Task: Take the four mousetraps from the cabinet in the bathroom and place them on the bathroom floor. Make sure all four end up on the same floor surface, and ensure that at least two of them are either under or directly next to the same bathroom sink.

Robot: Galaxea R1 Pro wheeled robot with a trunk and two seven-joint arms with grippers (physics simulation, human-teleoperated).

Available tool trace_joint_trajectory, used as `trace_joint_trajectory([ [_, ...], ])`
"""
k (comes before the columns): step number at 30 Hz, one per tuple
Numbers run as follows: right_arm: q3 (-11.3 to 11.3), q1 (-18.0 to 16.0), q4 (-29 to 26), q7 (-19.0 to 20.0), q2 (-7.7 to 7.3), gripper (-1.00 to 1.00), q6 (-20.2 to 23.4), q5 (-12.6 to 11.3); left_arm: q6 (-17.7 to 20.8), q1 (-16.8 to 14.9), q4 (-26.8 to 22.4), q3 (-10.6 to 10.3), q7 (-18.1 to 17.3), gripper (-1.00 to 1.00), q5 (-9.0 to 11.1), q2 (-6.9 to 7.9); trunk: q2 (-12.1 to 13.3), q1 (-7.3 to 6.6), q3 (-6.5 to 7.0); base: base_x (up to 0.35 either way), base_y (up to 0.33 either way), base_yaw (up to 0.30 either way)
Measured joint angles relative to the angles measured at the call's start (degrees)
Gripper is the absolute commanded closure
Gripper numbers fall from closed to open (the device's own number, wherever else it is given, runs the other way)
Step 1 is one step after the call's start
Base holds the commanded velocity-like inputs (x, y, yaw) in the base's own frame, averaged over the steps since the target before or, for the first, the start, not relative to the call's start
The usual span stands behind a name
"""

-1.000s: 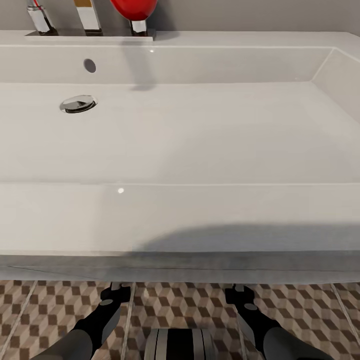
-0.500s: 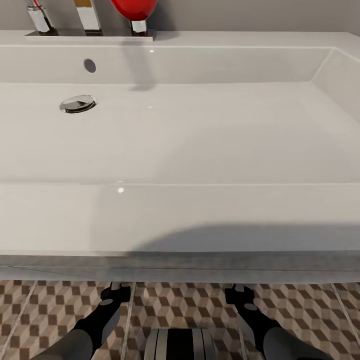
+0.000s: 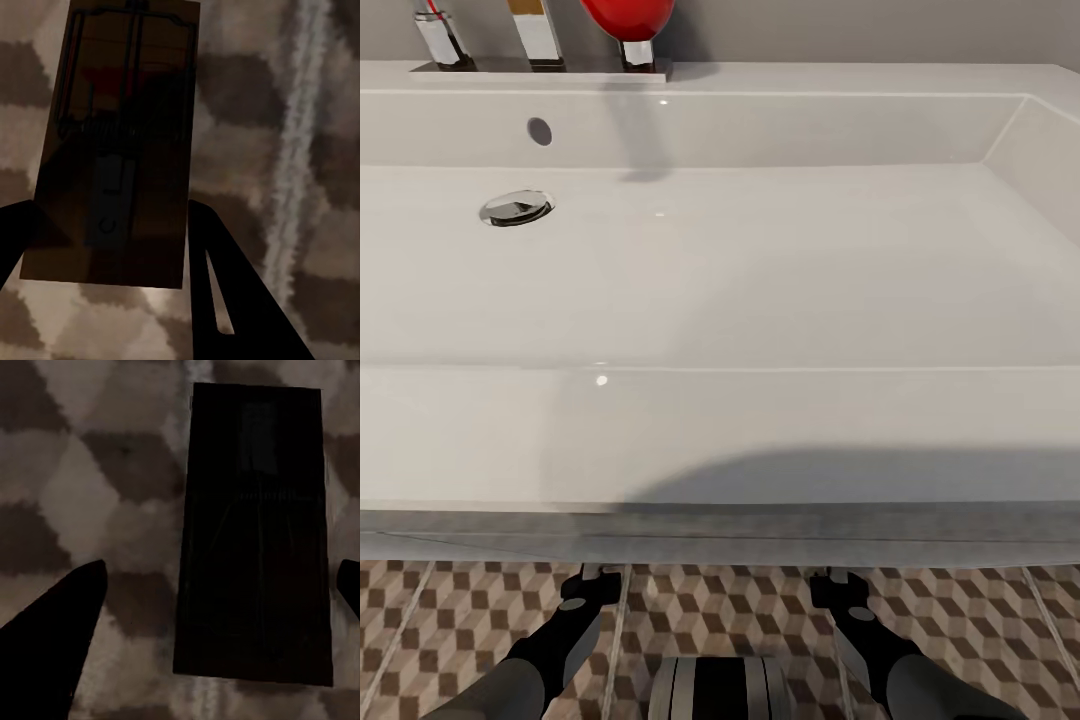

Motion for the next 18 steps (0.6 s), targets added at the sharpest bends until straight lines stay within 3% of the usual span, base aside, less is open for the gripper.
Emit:
trace_joint_trajectory([
  [18, 0.0, 0.0, 0.0, 0.0, 0.00, -1.00, 0.0, 0.0, 0.0, 0.0, 0.0, 0.0, 0.0, 1.00, 0.0, -0.02, 0.0, 0.00, 0.00, 0.000, 0.000, 0.000],
])
